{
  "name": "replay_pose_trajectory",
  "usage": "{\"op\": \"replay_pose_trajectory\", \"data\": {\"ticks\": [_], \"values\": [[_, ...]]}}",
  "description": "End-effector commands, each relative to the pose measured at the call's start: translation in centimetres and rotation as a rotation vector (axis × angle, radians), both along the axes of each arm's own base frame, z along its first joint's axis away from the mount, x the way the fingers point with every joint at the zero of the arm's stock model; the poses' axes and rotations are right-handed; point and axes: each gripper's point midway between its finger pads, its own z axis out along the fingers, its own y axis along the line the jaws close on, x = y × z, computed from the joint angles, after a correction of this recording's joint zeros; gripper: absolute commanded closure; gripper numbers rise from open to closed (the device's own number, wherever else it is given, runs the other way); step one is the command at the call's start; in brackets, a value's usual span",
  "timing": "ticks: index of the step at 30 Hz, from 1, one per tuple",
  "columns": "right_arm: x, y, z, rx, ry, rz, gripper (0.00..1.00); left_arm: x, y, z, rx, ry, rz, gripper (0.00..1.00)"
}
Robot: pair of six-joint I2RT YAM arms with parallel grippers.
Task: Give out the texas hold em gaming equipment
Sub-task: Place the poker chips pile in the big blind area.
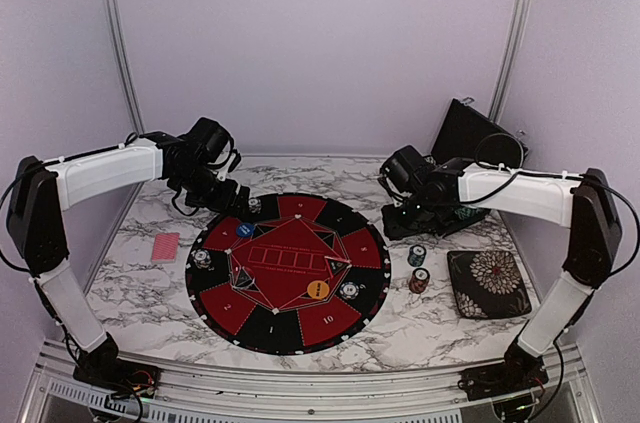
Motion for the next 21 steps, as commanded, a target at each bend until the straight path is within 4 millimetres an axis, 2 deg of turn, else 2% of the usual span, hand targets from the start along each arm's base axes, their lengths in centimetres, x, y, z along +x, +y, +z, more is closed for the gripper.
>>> {"op": "replay_pose_trajectory", "data": {"ticks": [1, 12, 17, 21], "values": [[0.0, 2.5, 0.3, 0.025, -0.012, 0.021, 0.70, 0.0, -0.1, -0.4, 0.002, -0.002, -0.012, 0.01], [-2.6, 7.5, -3.5, 0.040, 0.043, 0.108, 0.70, -0.1, -0.2, -0.4, -0.001, 0.000, -0.012, 0.01], [-3.5, 8.5, -5.4, 0.042, 0.069, 0.124, 0.71, -0.1, -0.2, -0.4, 0.000, 0.001, -0.013, 0.01], [-3.8, 8.3, -6.5, 0.029, 0.082, 0.120, 0.71, -0.1, -0.1, -0.5, 0.001, 0.002, -0.012, 0.01]]}}
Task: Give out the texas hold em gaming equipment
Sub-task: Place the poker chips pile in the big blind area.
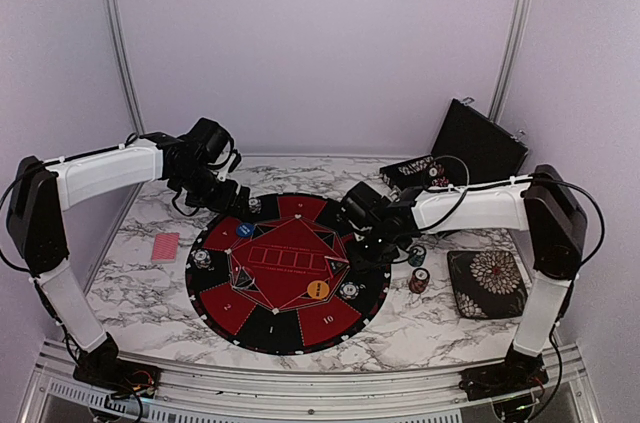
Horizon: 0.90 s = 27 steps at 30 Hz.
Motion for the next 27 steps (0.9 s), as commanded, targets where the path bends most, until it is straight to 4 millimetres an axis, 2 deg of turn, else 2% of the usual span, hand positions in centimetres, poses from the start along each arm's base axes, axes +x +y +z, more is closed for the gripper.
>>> {"op": "replay_pose_trajectory", "data": {"ticks": [1, 20, 27], "values": [[0.2, 0.9, -0.3, 0.034, -0.015, -0.012, 0.71, -0.1, -0.1, -0.4, 0.001, 0.005, -0.010, 0.01], [0.1, 0.9, -2.7, 0.015, 0.009, -0.019, 0.69, -0.2, -0.1, -0.7, 0.005, 0.010, -0.011, 0.01], [0.1, 0.5, -2.7, -0.002, 0.007, -0.022, 0.63, -0.2, -0.1, -0.7, 0.007, 0.012, -0.013, 0.01]]}}
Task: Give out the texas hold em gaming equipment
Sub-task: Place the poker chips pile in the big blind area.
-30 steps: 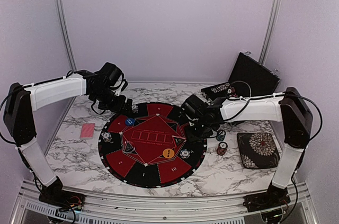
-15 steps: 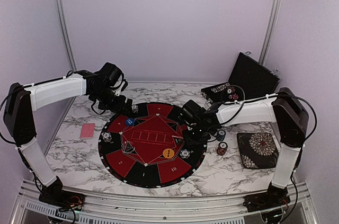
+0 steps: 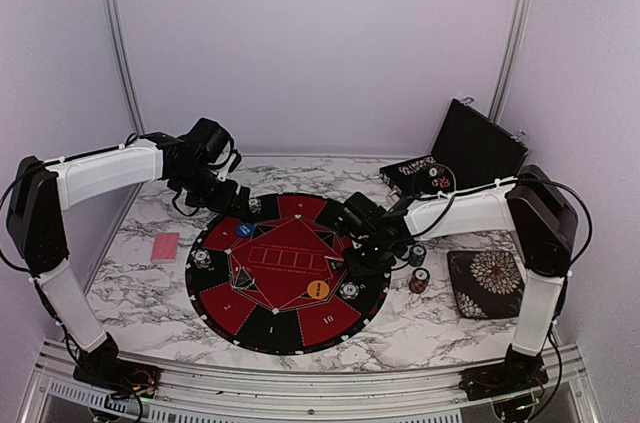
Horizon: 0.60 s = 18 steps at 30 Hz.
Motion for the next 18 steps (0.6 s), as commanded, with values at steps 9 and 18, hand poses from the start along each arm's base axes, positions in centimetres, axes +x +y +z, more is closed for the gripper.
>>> {"op": "replay_pose_trajectory", "data": {"ticks": [9, 18], "values": [[0.1, 0.1, 0.2, -0.004, -0.012, -0.005, 0.57, -0.2, -0.1, -0.8, 0.007, 0.015, -0.012, 0.01], [0.2, 0.2, 1.0, 0.002, -0.021, -0.006, 0.53, -0.2, -0.1, -0.8, 0.006, 0.014, -0.012, 0.01]]}}
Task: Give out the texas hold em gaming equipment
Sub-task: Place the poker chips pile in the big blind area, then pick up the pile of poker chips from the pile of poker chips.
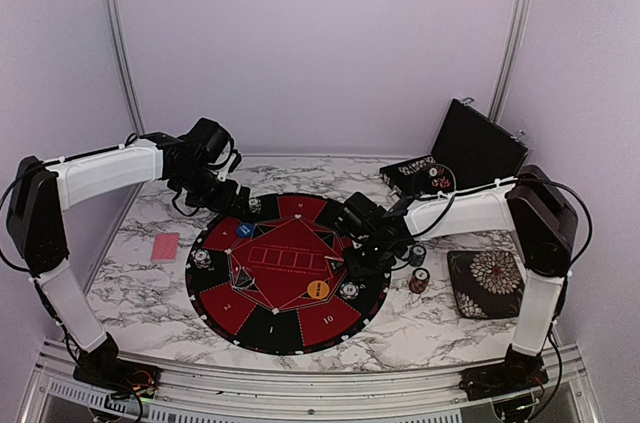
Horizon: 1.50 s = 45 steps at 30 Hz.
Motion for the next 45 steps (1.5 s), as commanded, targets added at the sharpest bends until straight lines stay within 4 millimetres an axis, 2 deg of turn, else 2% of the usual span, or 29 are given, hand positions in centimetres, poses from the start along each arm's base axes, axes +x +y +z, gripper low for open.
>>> {"op": "replay_pose_trajectory", "data": {"ticks": [1, 20, 25, 30, 37, 41, 45], "values": [[0.2, 0.4, 1.1, 0.007, -0.019, -0.003, 0.53, -0.2, -0.1, -0.8, 0.006, 0.015, -0.011, 0.01], [1.3, 0.7, 4.8, 0.017, -0.076, -0.006, 0.51, -0.2, -0.2, -0.7, 0.003, 0.013, -0.014, 0.01], [1.8, 0.1, 6.7, 0.016, -0.110, -0.019, 0.51, -0.2, -0.2, -0.7, 0.002, 0.014, -0.015, 0.01], [2.3, -1.6, 8.6, 0.012, -0.140, -0.048, 0.50, -0.3, -0.2, -0.6, 0.001, 0.014, -0.016, 0.01], [3.2, -5.8, 9.7, 0.009, -0.150, -0.119, 0.48, -0.3, -0.2, -0.7, 0.000, 0.016, -0.015, 0.01], [3.7, -8.0, 10.1, 0.003, -0.155, -0.150, 0.46, -0.3, -0.2, -0.8, 0.000, 0.019, -0.016, 0.01], [4.1, -10.0, 9.7, -0.011, -0.142, -0.175, 0.44, -0.2, -0.2, -0.9, 0.001, 0.019, -0.015, 0.01]]}}
